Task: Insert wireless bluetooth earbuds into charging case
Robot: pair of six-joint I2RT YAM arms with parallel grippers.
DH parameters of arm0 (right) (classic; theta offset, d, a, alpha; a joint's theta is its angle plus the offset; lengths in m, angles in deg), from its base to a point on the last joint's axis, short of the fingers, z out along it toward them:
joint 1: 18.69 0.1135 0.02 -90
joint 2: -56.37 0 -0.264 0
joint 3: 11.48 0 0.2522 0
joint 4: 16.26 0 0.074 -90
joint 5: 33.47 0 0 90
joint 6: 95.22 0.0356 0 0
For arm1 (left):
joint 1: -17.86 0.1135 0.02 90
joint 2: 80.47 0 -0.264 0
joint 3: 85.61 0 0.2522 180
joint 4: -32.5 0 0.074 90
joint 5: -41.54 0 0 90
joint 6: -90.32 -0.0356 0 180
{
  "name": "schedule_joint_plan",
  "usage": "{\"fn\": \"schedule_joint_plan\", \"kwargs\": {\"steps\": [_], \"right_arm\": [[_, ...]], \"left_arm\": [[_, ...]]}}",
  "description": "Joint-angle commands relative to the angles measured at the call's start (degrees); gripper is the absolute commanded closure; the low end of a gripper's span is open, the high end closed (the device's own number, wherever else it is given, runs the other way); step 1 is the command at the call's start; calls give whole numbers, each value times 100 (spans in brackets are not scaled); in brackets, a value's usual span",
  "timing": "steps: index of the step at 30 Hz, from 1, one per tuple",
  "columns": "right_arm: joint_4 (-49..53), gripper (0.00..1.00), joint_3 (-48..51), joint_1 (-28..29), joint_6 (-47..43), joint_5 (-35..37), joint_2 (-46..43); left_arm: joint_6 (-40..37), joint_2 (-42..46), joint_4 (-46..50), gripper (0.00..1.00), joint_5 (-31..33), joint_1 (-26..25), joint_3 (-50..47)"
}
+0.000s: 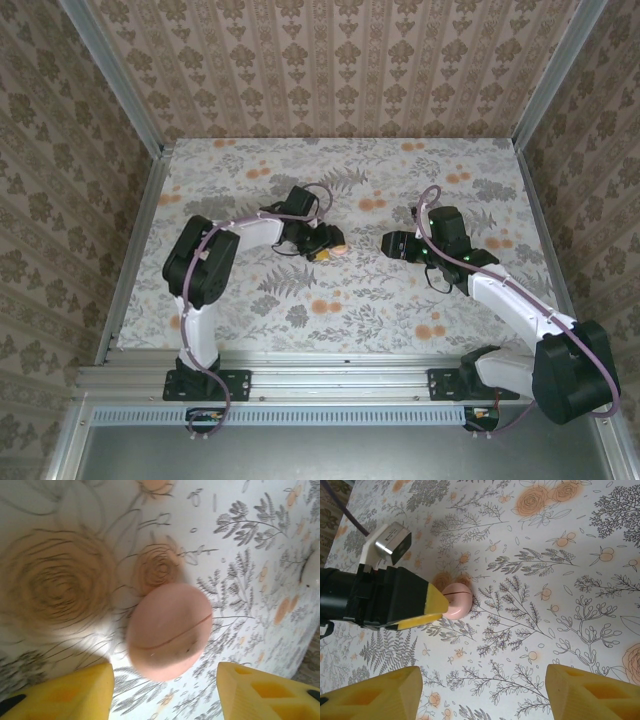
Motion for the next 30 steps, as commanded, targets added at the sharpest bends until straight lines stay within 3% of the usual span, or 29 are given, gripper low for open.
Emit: {"fn": "schedule_joint_plan", "kwargs": {"steps": [1,4,5,6,7,12,13,14,17,22,26,30], "right_arm": [[-99,32,-33,-54,-19,28,-152],[-82,32,-68,-93,-172,235,-174],[-84,32,-85,-119,-277,368,-174],[-86,32,-88,-143,-373,512,-179],[-110,32,-73,-178,-484,715,-183],[-705,23,263,-467,-755,1909,-174],[-803,17,331,-536,-836,2130,-159],[-881,0,378,-624,-904,2339,-136],[-1032,0,479,-891,-1019,2899,-110],[-1454,0,664,-1251,-1374,2981,-249],[-2216,0,1050,-1342,-1832,3008,-243],[-2994,0,1420,-1468,-2117,3019,-68]], "left_arm": [[-376,448,724,41,449,99,-163],[-611,848,1044,27,790,192,-282],[-711,1023,1171,20,955,243,-320],[-813,1223,1274,3,1126,295,-358],[-911,1464,1373,0,1363,385,-421],[-1368,2916,1225,0,3031,1046,-1145],[-1449,3234,1080,0,3381,1219,-1375],[-1553,3547,894,0,3634,1384,-1599],[-2106,4430,517,0,4715,1673,-2186],[-3285,5856,-600,0,6231,1893,-3389],[-4064,6298,-1709,0,6179,2359,-4396],[-4315,5941,-2667,0,5721,2737,-5036]]}}
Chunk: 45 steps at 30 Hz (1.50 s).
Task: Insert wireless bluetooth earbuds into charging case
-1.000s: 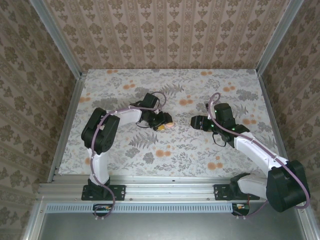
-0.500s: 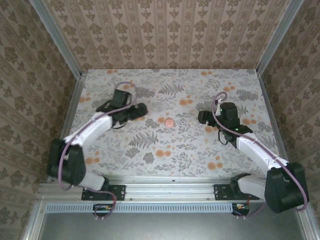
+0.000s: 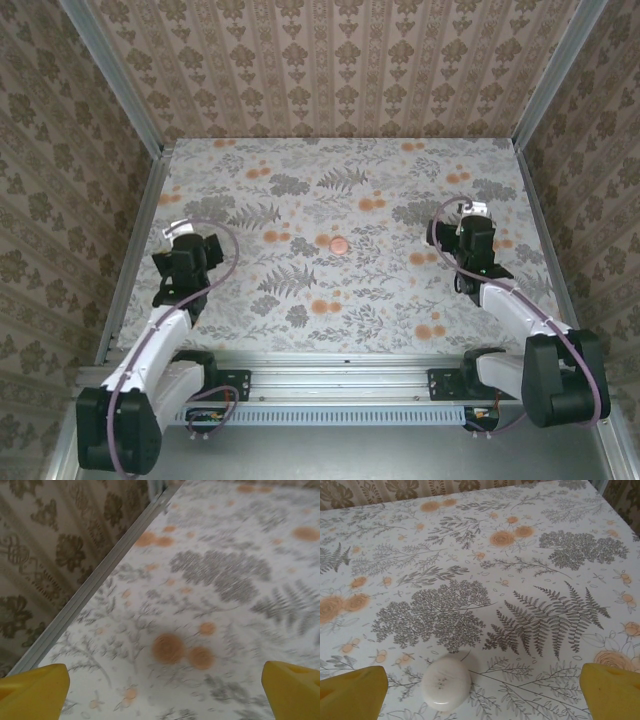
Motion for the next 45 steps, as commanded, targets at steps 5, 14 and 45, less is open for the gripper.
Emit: {"fn": "schedule_joint_plan", "kwargs": {"steps": [5,14,45], "right_arm": [[-2070,0,624,-280,-564,-133,499],[-3314,0,530,-244,-645,-937,1704],[-3316,0,319,-301,-664,-1243,2215]], "left_arm": [[-738,-813,-2183,0,-444,386,-667],[-1474,-2183,-3934,0,-1230,483,-436],[-1310,-3639,-4813,0,-1843,597,-59]]}}
